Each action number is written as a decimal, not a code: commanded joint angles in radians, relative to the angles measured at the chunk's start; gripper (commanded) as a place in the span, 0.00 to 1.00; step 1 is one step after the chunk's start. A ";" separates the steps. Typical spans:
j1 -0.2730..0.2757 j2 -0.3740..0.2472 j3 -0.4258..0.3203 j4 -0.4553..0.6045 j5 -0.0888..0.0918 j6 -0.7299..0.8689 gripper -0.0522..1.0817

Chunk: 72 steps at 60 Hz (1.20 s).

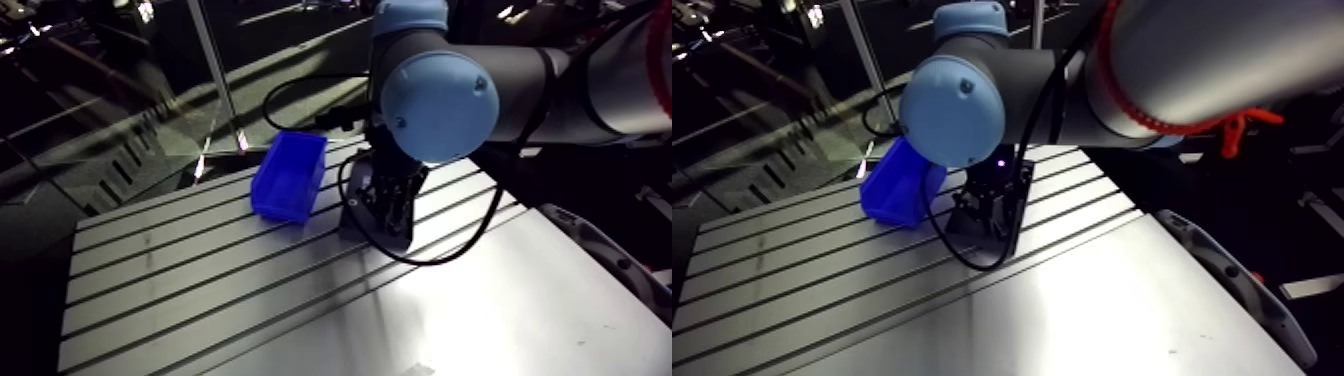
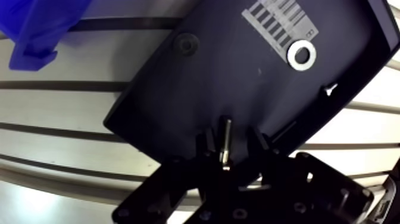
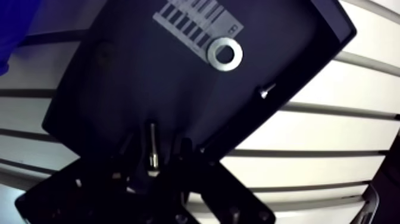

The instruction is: Pick up the M10 bolt from the tray and put it into the blue bin.

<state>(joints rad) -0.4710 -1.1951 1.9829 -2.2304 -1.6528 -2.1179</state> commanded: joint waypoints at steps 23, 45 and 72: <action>0.003 -0.004 0.003 -0.001 0.000 0.000 0.67; 0.005 -0.004 0.004 -0.001 0.001 0.001 0.74; 0.003 -0.006 0.006 -0.001 0.004 0.002 0.79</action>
<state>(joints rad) -0.4666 -1.1992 1.9917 -2.2313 -1.6522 -2.1165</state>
